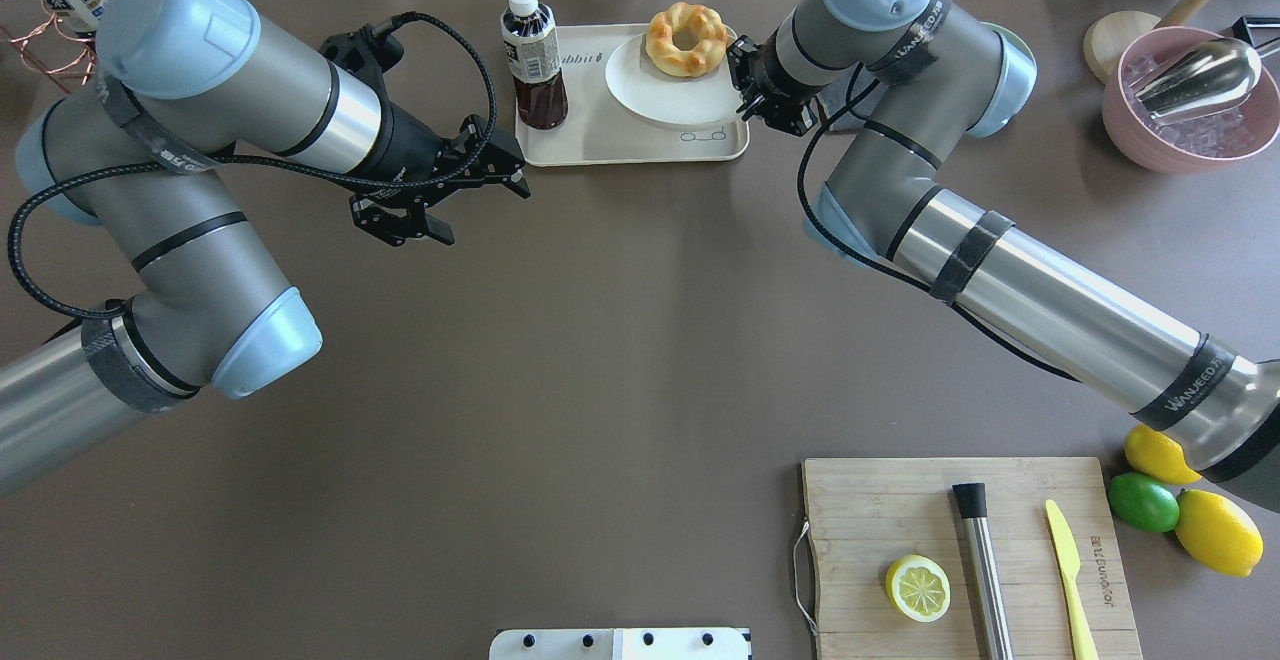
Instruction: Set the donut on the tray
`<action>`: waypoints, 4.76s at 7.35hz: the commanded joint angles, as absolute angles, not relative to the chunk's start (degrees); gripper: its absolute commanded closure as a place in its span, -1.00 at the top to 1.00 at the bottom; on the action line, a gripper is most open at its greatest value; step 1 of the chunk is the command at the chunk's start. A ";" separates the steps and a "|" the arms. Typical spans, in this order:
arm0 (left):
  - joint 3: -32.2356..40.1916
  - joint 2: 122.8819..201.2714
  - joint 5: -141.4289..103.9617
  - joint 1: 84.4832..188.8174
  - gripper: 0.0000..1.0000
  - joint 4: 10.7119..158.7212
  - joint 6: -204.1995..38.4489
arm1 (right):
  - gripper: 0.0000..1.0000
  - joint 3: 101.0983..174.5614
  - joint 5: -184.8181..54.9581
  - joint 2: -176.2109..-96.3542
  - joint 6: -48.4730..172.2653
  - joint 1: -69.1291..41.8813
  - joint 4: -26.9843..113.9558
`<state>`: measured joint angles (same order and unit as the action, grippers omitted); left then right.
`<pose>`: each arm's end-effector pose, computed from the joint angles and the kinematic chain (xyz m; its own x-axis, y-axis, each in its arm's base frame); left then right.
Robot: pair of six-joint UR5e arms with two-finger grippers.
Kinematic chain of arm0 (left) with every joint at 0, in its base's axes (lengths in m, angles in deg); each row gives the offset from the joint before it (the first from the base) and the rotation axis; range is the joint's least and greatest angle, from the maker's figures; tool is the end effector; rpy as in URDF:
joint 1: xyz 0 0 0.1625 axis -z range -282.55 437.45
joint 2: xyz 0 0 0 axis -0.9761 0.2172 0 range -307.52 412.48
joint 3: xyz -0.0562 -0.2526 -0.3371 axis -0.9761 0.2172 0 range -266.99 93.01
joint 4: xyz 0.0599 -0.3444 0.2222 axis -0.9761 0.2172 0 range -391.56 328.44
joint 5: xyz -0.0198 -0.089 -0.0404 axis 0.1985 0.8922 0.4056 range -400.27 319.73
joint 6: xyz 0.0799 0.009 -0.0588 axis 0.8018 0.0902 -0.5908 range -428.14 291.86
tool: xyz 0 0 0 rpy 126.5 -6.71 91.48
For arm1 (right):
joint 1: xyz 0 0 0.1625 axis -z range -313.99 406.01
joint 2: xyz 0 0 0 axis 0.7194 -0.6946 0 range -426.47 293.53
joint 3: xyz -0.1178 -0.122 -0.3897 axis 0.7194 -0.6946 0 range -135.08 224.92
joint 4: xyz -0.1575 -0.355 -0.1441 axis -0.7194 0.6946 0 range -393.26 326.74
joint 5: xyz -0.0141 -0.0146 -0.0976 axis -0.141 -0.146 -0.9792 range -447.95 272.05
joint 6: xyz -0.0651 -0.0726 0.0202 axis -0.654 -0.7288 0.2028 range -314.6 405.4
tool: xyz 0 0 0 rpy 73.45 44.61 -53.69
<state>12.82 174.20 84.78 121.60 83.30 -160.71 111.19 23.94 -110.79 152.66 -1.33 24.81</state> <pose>0.4002 -0.4945 0.2053 0.2784 -0.3214 -0.9051 0.2053 0.9405 -0.2708 -0.4724 -0.6544 0.2867 0.2396 0.6663 0.7062 -0.5752 0.6834 -0.4496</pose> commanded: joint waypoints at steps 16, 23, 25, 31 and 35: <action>22.08 167.03 90.25 139.99 0.94 51.00 -102.09 | 1.00 125.87 44.21 -135.08 92.34 -22.41 28.26; 18.74 156.48 90.43 160.05 0.94 38.50 -62.57 | 1.00 143.45 49.07 -156.92 60.06 -37.99 46.49; 18.92 146.92 90.69 164.96 0.95 43.47 -57.45 | 1.00 143.45 45.84 -153.95 48.52 -41.43 55.38; 19.18 135.19 88.16 169.65 0.95 54.39 -52.41 | 1.00 145.03 45.11 -152.70 47.24 -41.53 57.35; 20.85 134.04 88.32 169.65 0.95 55.89 -52.59 | 1.00 145.03 45.64 -152.70 47.50 -41.09 57.35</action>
<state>20.67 134.16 88.17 169.68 55.68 -52.46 145.03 45.48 -152.70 47.39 -41.26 57.36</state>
